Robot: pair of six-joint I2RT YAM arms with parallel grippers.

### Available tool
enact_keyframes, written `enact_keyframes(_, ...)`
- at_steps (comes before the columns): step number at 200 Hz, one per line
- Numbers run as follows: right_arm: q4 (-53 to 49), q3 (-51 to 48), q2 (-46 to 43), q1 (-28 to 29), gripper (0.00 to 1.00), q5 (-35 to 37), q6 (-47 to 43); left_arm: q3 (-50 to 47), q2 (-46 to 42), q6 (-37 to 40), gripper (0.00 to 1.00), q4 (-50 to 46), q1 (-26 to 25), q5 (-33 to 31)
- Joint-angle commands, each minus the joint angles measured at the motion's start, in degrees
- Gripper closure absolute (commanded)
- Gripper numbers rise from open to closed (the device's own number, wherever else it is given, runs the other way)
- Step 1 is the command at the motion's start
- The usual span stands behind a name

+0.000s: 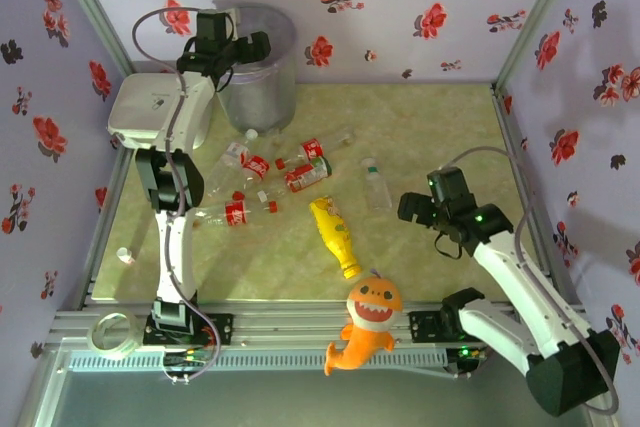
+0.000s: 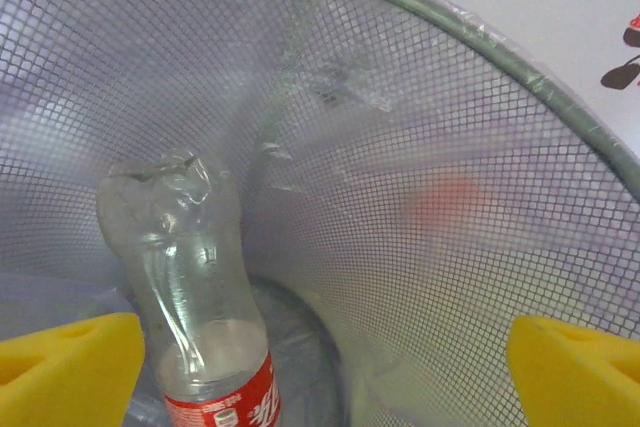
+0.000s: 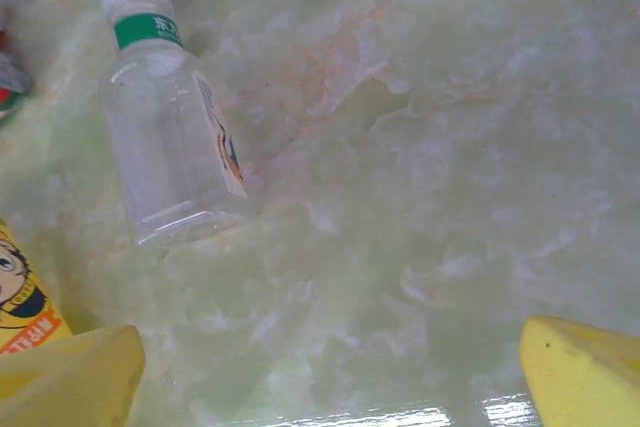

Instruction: Put the plastic bottles in the bin

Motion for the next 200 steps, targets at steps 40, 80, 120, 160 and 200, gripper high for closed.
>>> enact_keyframes(40,4.7,7.3,13.4,7.5,0.03,4.8,-2.9,3.8,-12.6,2.4,0.05,-3.7,0.4,0.7)
enact_keyframes(80,8.0,12.2,25.4,9.2,0.03,5.0,-4.6,-9.7,-25.5,3.1,0.05,-6.5,0.5,0.8)
enact_keyframes(120,10.4,14.8,33.9,9.3,0.03,3.0,-5.8,-48.4,-51.5,-5.2,0.05,7.4,0.2,1.8)
enact_keyframes(160,13.0,14.4,39.5,9.3,0.06,0.6,-5.4,-68.2,-64.9,-9.3,0.06,6.3,-1.9,5.1)
enact_keyframes(200,14.7,15.0,44.7,9.3,0.08,0.2,-5.2,-88.6,-74.6,-17.7,0.06,11.0,-4.3,8.8)
